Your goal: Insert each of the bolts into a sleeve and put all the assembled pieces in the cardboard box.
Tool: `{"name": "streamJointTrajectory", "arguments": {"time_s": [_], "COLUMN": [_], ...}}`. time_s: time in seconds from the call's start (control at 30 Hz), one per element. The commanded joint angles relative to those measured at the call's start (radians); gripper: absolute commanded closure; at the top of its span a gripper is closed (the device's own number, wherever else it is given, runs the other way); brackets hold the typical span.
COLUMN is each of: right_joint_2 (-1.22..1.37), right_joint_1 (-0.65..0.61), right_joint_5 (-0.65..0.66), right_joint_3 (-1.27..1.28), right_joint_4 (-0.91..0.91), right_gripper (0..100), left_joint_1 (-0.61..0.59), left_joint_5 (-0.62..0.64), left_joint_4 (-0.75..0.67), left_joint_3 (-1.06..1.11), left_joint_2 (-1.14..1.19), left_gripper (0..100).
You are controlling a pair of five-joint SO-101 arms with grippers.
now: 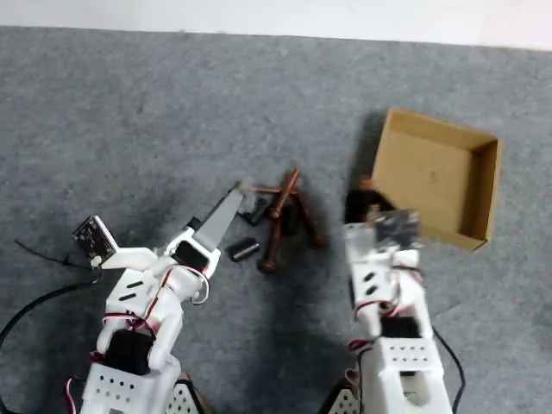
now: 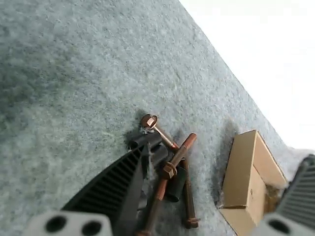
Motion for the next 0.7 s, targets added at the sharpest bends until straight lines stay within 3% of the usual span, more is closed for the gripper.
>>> {"name": "streamJointTrajectory", "arguments": {"time_s": [0.0, 0.33, 0.43, 0.57, 0.67], "right_joint_2": [0.077, 0.842, 0.993, 1.102, 1.096], "right_joint_1": [0.134, 0.272, 0.302, 0.298, 0.286], "right_joint_5": [-0.054, -0.052, -0.051, -0.048, -0.048], "right_joint_3": [-0.222, -0.846, -0.998, -1.168, -1.231], "right_joint_4": [0.039, 0.116, 0.254, 0.503, 0.565], "right_gripper": [99.4, 99.2, 98.5, 84.3, 73.3], "left_joint_1": [-0.005, -0.012, -0.012, -0.012, -0.012], "left_joint_5": [0.011, 0.008, 0.008, 0.008, 0.008], "left_joint_4": [-0.044, -0.110, -0.107, -0.107, -0.107], "left_joint_3": [-0.021, 0.030, 0.030, 0.030, 0.030], "left_joint_2": [-0.015, -0.013, -0.013, -0.013, -0.013], "left_gripper": [59, 59, 59, 59, 59]}}
